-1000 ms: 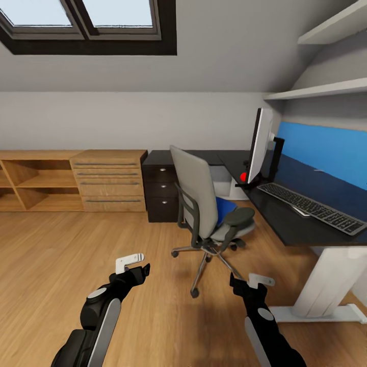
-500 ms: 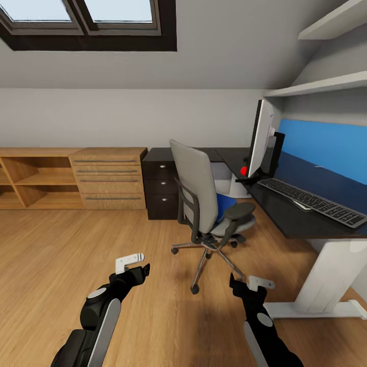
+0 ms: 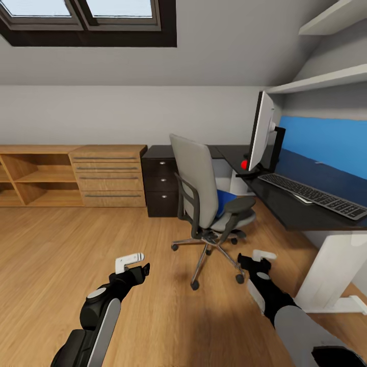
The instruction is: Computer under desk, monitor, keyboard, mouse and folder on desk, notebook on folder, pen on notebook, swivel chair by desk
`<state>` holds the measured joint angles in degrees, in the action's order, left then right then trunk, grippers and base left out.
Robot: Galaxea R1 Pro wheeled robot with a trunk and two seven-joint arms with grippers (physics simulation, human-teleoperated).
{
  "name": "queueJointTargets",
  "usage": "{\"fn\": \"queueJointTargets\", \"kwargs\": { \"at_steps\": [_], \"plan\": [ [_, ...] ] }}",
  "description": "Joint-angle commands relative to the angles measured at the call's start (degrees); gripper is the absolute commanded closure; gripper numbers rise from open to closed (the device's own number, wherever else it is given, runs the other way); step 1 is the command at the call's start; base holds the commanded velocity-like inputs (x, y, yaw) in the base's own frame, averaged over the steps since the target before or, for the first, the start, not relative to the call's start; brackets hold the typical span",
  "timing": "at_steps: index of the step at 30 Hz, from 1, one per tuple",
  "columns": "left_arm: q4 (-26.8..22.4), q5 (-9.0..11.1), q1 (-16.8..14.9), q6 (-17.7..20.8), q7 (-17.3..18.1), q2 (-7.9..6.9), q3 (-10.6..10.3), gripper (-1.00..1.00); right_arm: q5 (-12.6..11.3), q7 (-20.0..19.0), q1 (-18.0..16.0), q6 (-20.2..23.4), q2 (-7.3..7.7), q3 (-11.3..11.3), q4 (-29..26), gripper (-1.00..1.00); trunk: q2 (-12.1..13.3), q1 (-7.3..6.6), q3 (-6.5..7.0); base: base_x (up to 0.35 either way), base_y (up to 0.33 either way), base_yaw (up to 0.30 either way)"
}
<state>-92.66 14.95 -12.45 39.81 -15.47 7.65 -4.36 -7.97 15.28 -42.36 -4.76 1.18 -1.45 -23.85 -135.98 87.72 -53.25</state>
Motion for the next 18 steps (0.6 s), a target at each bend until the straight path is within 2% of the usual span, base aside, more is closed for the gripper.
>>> {"fn": "queueJointTargets", "kwargs": {
  "at_steps": [1,2,3,6,8,10,11,18],
  "plan": [
    [-0.1,0.6,0.0,0.2,-0.5,0.0,0.0,-1.0,-0.7,0.1,-1.6,-0.9,0.36,-0.1,2.1,-1.0,-0.4,0.22,-0.25,0.0,0.0,0.0],
    [-0.1,0.6,0.0,0.2,-0.5,0.0,0.0,-1.0,-0.7,0.1,-2.9,-1.4,0.63,-0.1,3.8,-1.0,-0.8,0.44,-0.43,0.0,0.0,0.0],
    [-0.1,0.6,0.0,0.2,-0.5,0.0,0.0,-1.0,-1.0,0.1,-5.6,-2.5,1.27,0.1,7.4,-1.0,-1.2,0.66,-0.61,0.0,0.0,0.0],
    [-0.1,0.6,0.0,0.2,-0.5,0.0,0.0,-1.0,-2.4,-0.1,-7.6,-3.5,2.14,0.6,10.4,-1.0,-2.4,1.31,-1.15,0.0,0.0,0.0],
    [-0.1,0.6,0.0,0.2,-0.5,0.0,0.1,-1.0,-4.4,-0.3,-8.3,-5.0,2.53,0.4,13.1,-1.0,-3.2,1.75,-1.51,0.0,0.0,0.0],
    [-0.1,0.6,0.0,0.1,-0.5,0.01,0.0,-1.0,-4.8,-0.3,-8.4,-5.5,2.47,0.4,13.5,-1.0,-4.0,2.19,-1.87,0.0,0.0,0.0],
    [-0.1,0.6,0.0,0.2,-0.5,0.02,0.0,-1.0,-5.0,-0.8,-8.5,-7.4,1.83,0.5,13.8,-1.0,-4.5,2.41,-2.05,0.0,0.0,0.0],
    [-0.1,0.6,0.0,0.2,-0.5,0.0,0.0,-1.0,-5.0,-2.0,-8.5,-9.6,1.6,0.5,13.8,-1.0,-7.3,3.95,-3.3,0.0,0.0,0.0]
  ]
}}
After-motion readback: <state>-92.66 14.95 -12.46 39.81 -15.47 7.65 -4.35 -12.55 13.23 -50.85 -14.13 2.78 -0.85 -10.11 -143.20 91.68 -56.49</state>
